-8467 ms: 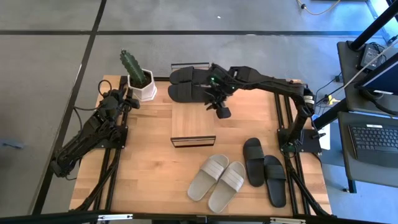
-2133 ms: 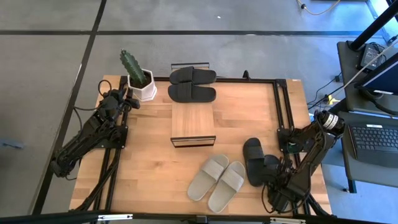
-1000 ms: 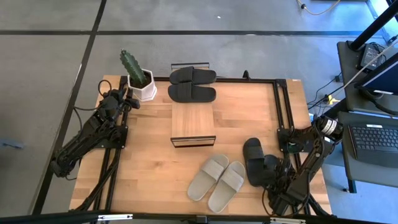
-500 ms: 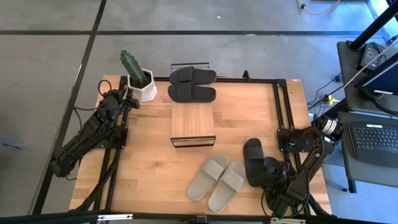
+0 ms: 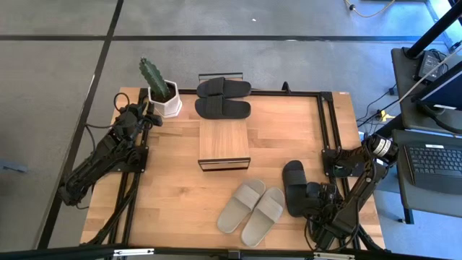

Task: Pick and place slides into the shelf
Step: Put the right black slide on the shelf

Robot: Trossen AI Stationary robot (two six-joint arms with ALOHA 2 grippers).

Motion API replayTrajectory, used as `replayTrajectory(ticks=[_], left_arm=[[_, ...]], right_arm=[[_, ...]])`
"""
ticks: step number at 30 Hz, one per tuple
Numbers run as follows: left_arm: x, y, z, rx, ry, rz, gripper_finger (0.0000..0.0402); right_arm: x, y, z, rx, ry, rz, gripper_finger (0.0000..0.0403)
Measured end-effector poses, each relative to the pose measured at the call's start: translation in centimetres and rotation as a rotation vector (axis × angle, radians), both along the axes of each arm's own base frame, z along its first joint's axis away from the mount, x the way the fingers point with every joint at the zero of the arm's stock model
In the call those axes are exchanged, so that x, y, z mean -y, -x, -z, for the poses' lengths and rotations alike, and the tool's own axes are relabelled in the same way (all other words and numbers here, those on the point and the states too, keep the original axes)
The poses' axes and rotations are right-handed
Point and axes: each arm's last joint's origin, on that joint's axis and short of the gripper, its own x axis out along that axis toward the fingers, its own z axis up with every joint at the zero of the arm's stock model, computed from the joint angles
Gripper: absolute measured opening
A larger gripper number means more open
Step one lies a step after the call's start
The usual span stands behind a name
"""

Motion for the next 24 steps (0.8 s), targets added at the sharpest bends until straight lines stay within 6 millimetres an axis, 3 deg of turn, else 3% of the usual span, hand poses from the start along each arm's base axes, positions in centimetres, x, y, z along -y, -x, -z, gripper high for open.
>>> replayTrajectory(ticks=[17,24], left_arm=[[0.00,0.00,0.00,0.000,0.000,0.000,0.0147],[0.00,0.00,-0.01,0.000,-0.001,0.000,0.0147]], right_arm=[[-0.01,0.00,0.00,0.001,0.000,0.003,0.0207],[-0.03,-0.02,0.01,0.003,-0.003,0.004,0.0155]])
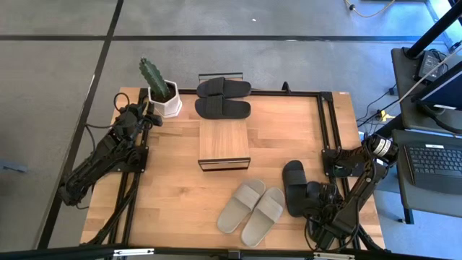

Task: Pick and place slides into the shelf
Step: Put the right black slide on the shelf

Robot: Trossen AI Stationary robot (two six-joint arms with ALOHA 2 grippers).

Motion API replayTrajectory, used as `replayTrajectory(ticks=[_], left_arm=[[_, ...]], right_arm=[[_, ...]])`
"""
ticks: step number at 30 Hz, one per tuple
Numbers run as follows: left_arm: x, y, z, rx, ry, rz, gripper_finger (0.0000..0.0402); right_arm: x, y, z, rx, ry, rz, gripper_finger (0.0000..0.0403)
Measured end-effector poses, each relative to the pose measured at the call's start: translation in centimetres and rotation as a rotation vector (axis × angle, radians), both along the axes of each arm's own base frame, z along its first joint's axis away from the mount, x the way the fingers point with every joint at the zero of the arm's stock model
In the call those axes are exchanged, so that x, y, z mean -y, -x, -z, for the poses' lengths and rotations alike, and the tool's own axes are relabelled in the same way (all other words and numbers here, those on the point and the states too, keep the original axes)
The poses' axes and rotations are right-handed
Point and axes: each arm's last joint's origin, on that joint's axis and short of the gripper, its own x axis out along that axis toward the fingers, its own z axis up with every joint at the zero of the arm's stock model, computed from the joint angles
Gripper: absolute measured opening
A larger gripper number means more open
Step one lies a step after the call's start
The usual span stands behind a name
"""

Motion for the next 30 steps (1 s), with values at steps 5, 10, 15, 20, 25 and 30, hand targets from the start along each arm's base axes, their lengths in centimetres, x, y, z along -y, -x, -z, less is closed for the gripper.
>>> replayTrajectory(ticks=[5,10,15,20,25,30], left_arm=[[0.00,0.00,0.01,0.000,0.001,0.000,0.0147],[0.00,0.00,0.00,0.000,0.000,0.000,0.0147],[0.00,0.00,0.01,0.000,0.000,0.000,0.0147],[0.00,0.00,0.01,0.000,0.001,0.000,0.0147],[0.00,0.00,0.01,0.000,0.001,0.000,0.0147],[0.00,0.00,0.02,0.000,0.001,0.000,0.0147]], right_arm=[[0.01,0.01,0.00,0.000,0.001,0.001,0.0101],[-0.02,0.00,-0.03,0.001,0.000,0.000,0.0063],[-0.01,0.00,-0.03,0.001,0.000,0.000,0.0036],[-0.02,-0.03,-0.02,0.009,0.000,0.019,0.0012],[0.00,-0.01,-0.03,0.006,0.002,0.018,0.0013],[0.10,-0.09,-0.94,-0.020,0.036,0.006,0.0012]])
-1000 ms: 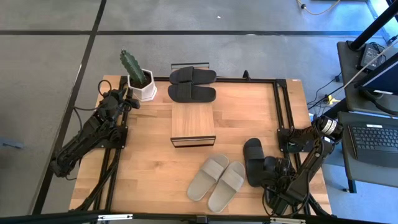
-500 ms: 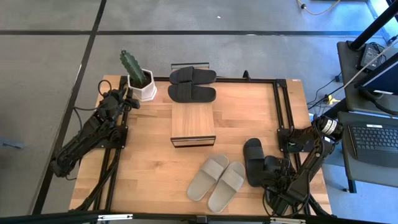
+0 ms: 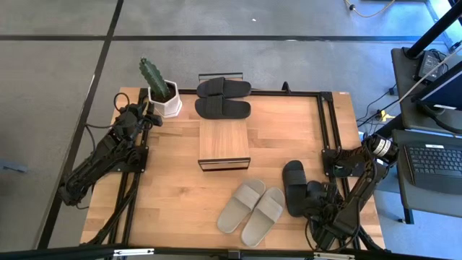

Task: Pick and place slides into the shelf
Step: Put the right black slide on the shelf

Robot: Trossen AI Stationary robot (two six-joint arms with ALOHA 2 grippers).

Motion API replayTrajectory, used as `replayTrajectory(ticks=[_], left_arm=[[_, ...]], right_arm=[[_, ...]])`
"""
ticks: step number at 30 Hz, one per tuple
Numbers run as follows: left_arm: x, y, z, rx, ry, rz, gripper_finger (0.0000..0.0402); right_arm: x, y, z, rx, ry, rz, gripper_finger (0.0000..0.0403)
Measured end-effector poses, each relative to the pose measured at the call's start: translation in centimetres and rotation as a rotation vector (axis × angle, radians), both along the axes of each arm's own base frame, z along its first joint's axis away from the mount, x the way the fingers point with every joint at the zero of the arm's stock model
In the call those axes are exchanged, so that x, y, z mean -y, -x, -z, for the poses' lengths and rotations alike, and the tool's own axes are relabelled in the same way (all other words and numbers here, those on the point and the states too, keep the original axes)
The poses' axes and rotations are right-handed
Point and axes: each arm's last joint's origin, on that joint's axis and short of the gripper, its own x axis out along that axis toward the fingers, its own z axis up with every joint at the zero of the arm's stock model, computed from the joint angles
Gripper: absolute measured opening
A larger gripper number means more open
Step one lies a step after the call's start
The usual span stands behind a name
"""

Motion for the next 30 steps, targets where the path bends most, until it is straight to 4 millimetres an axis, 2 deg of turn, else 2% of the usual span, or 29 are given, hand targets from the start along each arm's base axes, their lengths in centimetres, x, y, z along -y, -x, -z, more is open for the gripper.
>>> replayTrajectory(ticks=[9,12,21,28,30], left_arm=[[0.0,0.0,0.0,0.000,0.000,0.000,0.0147],[0.0,0.0,0.0,0.000,0.000,0.000,0.0147],[0.0,0.0,0.0,0.001,0.001,0.000,0.0147],[0.0,0.0,0.0,0.001,0.001,0.000,0.0147],[0.0,0.0,0.0,0.001,0.001,0.000,0.0147]], right_arm=[[-0.4,-1.2,-4.8,-0.017,0.020,0.026,0.0012],[-0.6,-1.9,-5.8,-0.008,-0.025,-0.001,0.0012],[0.8,-4.5,-6.7,0.101,0.053,-0.147,0.0012],[2.9,-7.2,-7.2,0.207,0.313,-0.433,0.0012],[3.2,-7.8,-7.7,0.204,0.334,-0.473,0.0012]])
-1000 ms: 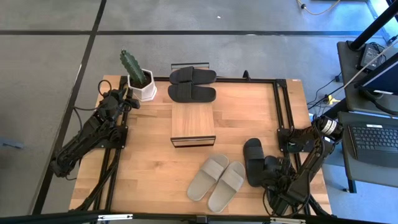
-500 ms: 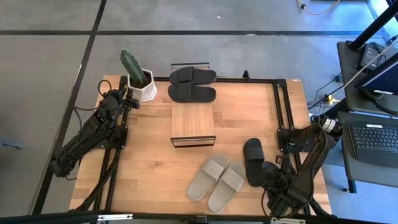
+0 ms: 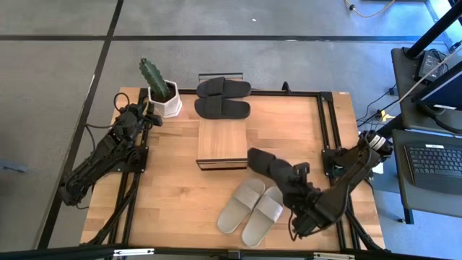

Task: Pick and place slides into the shelf
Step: Put the right black slide on the shelf

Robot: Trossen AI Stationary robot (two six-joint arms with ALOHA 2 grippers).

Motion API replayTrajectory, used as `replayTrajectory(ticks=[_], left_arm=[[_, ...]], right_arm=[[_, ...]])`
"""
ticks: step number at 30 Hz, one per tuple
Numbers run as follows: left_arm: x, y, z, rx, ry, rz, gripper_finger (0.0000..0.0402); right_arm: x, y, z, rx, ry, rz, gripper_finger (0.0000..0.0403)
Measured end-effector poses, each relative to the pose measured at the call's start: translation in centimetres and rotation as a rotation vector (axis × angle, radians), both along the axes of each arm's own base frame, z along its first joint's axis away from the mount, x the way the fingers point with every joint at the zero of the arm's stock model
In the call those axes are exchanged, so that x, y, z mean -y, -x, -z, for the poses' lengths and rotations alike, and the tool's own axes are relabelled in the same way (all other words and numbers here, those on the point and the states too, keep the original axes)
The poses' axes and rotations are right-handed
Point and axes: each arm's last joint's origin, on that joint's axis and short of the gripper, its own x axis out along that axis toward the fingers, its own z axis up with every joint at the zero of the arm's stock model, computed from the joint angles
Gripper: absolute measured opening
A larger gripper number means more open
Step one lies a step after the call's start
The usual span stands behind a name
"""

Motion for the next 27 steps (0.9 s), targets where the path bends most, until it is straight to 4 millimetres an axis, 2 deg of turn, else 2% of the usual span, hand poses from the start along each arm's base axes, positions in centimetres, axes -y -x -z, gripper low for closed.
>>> replayTrajectory(ticks=[8,15,20,27], left_arm=[[0.0,0.0,0.0,0.000,0.000,0.000,0.0147],[0.0,0.0,0.0,-0.001,0.000,0.000,0.0147],[0.0,0.0,0.0,-0.001,0.000,0.000,0.0147],[0.0,0.0,0.0,-0.002,0.000,0.000,0.0147]], right_arm=[[-0.5,-1.5,-4.4,0.086,-0.046,-0.098,0.0012],[-0.5,-2.1,-8.1,0.193,0.116,-0.265,0.0012],[0.6,-3.2,-8.9,0.134,0.311,-0.365,0.0012],[4.0,-5.5,-9.1,-0.023,0.406,-0.366,0.0012]])
